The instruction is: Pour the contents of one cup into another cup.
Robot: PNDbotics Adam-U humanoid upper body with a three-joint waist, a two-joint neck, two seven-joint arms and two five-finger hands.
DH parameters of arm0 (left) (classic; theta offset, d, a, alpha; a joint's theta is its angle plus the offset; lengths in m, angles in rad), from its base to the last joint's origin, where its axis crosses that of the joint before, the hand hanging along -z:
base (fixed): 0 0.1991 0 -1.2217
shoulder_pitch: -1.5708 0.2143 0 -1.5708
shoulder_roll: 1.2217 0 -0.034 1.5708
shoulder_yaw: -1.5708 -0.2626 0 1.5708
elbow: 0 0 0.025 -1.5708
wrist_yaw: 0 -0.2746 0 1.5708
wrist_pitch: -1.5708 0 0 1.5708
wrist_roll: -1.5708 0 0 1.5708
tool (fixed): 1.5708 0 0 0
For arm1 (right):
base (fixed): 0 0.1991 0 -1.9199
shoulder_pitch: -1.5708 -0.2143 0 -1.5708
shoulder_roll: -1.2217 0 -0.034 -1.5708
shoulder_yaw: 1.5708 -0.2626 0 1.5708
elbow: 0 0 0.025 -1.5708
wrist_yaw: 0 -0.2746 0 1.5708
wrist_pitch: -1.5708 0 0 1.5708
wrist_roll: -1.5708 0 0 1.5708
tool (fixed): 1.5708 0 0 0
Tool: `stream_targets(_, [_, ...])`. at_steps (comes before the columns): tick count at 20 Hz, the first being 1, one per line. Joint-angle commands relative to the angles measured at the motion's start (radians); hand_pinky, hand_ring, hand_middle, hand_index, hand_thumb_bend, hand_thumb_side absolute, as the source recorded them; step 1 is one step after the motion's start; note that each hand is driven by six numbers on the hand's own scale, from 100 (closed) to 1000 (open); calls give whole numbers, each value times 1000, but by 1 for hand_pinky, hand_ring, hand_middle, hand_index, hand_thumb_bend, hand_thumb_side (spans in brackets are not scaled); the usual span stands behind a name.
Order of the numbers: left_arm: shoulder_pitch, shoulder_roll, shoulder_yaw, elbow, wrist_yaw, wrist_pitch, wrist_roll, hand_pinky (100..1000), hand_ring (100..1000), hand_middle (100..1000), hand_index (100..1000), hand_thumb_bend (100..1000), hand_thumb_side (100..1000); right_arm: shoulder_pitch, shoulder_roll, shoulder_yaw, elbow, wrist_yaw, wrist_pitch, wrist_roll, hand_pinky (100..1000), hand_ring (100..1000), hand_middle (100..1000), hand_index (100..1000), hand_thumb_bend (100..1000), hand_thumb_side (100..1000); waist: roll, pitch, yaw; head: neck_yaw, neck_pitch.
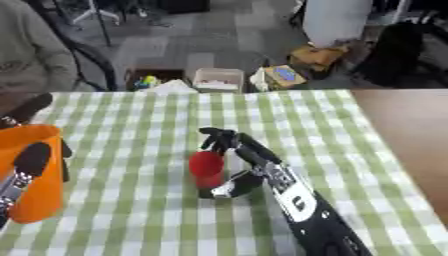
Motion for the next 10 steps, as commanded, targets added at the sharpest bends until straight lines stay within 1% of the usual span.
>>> stream_targets(1, [-15,6,3,-19,8,1,-11,244,250,332,964,100,480,-24,-5,8,0,-12,-11,29,559,617,670,968,672,380,-2,-22,4,-4,5])
stream_targets(8, [-12,8,1,-19,8,5,-18,244,249,332,964,100,476,-25,6,13,20,-31,-13,72,552,609,661,968,671,386,0,-21,7,-4,4])
stream_targets(10, [-11,8,1,-19,9,5,-18,244,249,331,964,100,474,-23,11,11,29,-34,-8,76,543,596,641,966,669,384,1,-20,7,-4,4])
